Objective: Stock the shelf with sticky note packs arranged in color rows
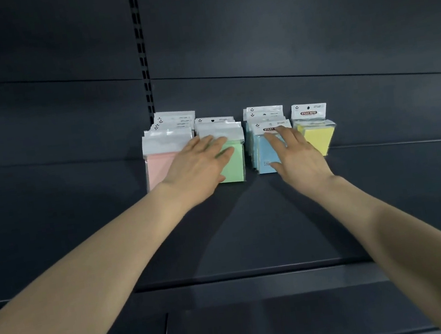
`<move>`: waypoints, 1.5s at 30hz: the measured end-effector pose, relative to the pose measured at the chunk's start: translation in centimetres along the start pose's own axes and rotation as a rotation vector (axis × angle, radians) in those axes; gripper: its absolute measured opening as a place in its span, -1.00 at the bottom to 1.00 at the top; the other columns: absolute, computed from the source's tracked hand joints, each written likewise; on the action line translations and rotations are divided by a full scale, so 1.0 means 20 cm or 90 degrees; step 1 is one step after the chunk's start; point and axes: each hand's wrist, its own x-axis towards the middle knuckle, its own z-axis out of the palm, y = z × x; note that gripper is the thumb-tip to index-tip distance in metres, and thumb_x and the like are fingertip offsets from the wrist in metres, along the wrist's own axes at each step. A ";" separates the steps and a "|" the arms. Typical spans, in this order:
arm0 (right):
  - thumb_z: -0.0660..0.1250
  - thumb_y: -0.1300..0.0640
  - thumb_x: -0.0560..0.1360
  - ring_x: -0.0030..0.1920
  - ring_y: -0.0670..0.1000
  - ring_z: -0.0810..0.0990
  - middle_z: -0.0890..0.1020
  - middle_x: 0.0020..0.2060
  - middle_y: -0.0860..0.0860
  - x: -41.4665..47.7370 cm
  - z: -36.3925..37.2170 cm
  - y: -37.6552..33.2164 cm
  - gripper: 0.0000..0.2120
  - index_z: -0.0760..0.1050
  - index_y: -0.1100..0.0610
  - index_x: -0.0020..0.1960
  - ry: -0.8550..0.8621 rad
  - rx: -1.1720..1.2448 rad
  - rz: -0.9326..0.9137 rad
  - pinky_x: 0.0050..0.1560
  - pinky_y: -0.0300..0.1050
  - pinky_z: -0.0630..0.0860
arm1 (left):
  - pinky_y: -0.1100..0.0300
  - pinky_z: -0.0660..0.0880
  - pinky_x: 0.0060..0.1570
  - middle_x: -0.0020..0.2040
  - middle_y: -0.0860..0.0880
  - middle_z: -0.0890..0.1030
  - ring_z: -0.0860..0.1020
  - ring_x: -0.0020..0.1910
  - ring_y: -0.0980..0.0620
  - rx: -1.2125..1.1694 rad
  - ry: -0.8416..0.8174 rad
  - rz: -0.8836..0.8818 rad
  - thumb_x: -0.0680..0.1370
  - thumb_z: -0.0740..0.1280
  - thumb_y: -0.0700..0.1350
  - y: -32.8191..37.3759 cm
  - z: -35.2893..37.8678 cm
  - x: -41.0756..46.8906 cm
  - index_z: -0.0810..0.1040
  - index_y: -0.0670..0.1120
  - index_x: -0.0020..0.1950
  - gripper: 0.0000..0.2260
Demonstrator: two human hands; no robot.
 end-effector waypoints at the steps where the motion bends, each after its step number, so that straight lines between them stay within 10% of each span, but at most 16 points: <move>1: 0.46 0.11 0.44 0.35 0.27 0.37 0.38 0.36 0.23 0.00 0.00 0.00 -0.36 0.31 0.19 0.45 0.009 -0.008 -0.002 0.13 0.16 0.53 | 0.02 -0.05 0.52 0.58 -0.06 0.05 0.07 0.54 -0.11 -0.003 0.010 0.002 0.61 0.21 0.02 0.00 -0.01 -0.01 0.10 -0.01 0.56 -0.45; 11: 0.34 0.14 0.51 0.29 0.22 0.45 0.45 0.32 0.19 0.03 -0.08 -0.19 -0.50 0.36 0.19 0.42 0.168 0.049 -0.109 0.18 0.10 0.47 | -0.05 0.31 0.36 0.35 -0.13 0.45 0.40 0.35 -0.18 0.018 0.111 -0.075 0.38 0.52 -0.01 -0.15 -0.09 -0.23 0.38 -0.15 0.43 -0.32; 45: 0.42 0.09 0.46 0.29 0.22 0.47 0.50 0.28 0.18 -0.15 -0.24 -0.31 -0.49 0.42 0.20 0.36 0.113 0.005 -0.142 0.17 0.09 0.49 | 0.10 0.31 0.31 0.46 -0.02 0.30 0.28 0.40 -0.05 -0.029 0.069 -0.098 0.54 0.32 0.08 -0.11 -0.22 -0.42 0.24 -0.08 0.51 -0.41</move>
